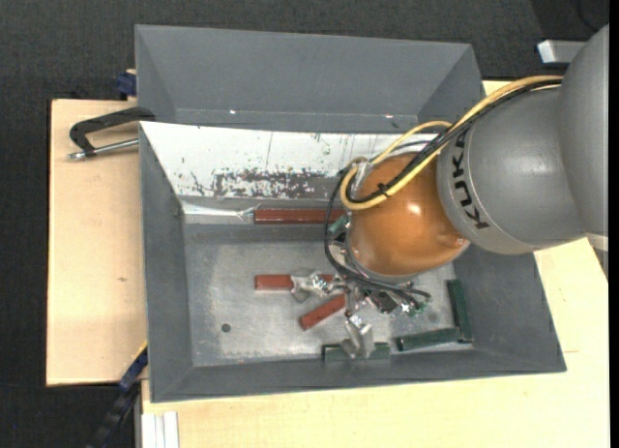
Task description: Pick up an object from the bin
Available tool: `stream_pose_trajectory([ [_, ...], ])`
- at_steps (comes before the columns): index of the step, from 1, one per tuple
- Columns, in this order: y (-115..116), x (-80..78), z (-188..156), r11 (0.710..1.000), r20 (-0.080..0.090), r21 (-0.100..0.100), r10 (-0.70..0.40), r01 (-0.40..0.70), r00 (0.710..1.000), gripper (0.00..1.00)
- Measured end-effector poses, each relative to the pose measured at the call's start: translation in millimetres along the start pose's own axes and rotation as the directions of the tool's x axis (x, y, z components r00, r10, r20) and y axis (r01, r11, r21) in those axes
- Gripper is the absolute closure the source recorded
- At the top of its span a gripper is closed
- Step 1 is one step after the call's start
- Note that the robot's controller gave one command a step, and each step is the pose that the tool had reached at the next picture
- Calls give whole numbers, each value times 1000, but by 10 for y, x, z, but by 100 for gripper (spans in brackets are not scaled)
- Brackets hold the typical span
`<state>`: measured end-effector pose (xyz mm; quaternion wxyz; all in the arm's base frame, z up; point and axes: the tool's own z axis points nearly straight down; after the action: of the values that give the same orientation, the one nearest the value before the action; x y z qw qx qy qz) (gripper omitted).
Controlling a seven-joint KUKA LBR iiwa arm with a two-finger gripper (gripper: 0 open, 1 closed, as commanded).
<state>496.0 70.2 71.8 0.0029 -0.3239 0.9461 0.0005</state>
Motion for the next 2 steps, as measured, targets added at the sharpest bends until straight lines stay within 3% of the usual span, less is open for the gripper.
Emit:
stream_pose_trajectory([
  [1, -2, 9, 2, 1000, -3, 0, 0, 0, 1000, 100],
  [2, -2, 9, 2, 1000, -3, 0, 0, 0, 1000, 100],
])
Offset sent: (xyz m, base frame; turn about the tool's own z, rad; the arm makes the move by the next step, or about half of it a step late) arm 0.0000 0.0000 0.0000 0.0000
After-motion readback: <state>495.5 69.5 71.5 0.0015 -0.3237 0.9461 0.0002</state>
